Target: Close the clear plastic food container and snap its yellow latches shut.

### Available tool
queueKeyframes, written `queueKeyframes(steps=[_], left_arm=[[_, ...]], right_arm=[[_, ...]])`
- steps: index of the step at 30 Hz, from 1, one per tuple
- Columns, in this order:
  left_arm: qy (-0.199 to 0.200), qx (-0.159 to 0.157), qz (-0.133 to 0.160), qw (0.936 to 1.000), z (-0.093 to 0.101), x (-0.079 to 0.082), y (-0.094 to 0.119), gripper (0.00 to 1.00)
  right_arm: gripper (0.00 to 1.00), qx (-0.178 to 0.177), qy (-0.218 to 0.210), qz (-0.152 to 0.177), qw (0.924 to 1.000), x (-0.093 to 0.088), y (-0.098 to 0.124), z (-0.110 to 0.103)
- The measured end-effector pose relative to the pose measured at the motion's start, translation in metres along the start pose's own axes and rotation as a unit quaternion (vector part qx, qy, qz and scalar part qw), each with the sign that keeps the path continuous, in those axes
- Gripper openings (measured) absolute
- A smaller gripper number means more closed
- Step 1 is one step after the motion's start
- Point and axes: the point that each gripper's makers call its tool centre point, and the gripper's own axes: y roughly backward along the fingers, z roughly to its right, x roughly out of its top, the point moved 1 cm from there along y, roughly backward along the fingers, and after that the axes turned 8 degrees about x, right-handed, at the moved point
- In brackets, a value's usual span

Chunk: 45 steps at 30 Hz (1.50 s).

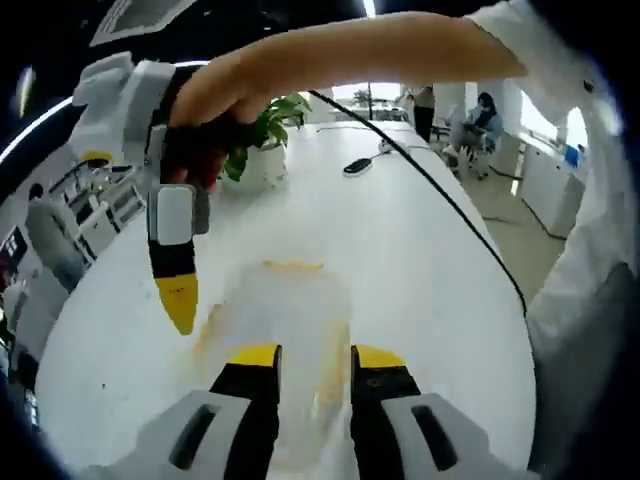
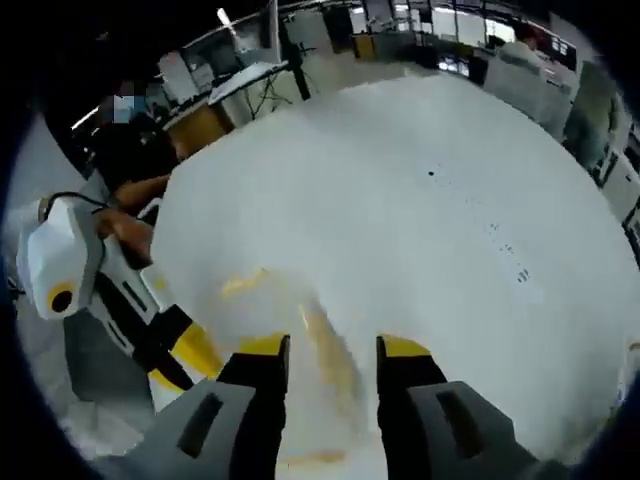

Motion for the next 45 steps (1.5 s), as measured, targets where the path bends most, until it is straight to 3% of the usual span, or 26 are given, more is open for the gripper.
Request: queueKeyframes(steps=[3,8,10,13,24,45], left_arm=[[-0.018,-0.008,-0.011,0.9997,0.005,-0.007,-0.005,0.24],[-0.049,-0.012,-0.026,0.9984,0.012,-0.017,-0.009,0.26],[-0.059,-0.01,-0.03,0.9978,0.012,-0.019,-0.009,0.26],[-0.059,-0.012,-0.029,0.9978,0.011,-0.018,-0.009,0.26],[-0.035,-0.007,-0.03,0.9989,0.008,-0.018,-0.01,0.24],[-0.051,-0.007,-0.033,0.9981,0.01,-0.017,-0.01,0.19]], right_arm=[[0.39,0.031,0.039,-0.065,0.9967,-0.014,-0.007,-0.011],[0.51,0.056,0.052,-0.134,0.9881,-0.034,-0.021,-0.017],[0.5,0.052,0.065,-0.149,0.9854,-0.037,-0.024,-0.017],[0.44,0.053,0.065,-0.151,0.985,-0.035,-0.026,-0.009],[0.43,0.059,0.082,-0.161,0.9817,-0.031,-0.031,-0.013],[0.42,0.051,0.077,-0.204,0.9747,-0.028,-0.035,-0.011]])
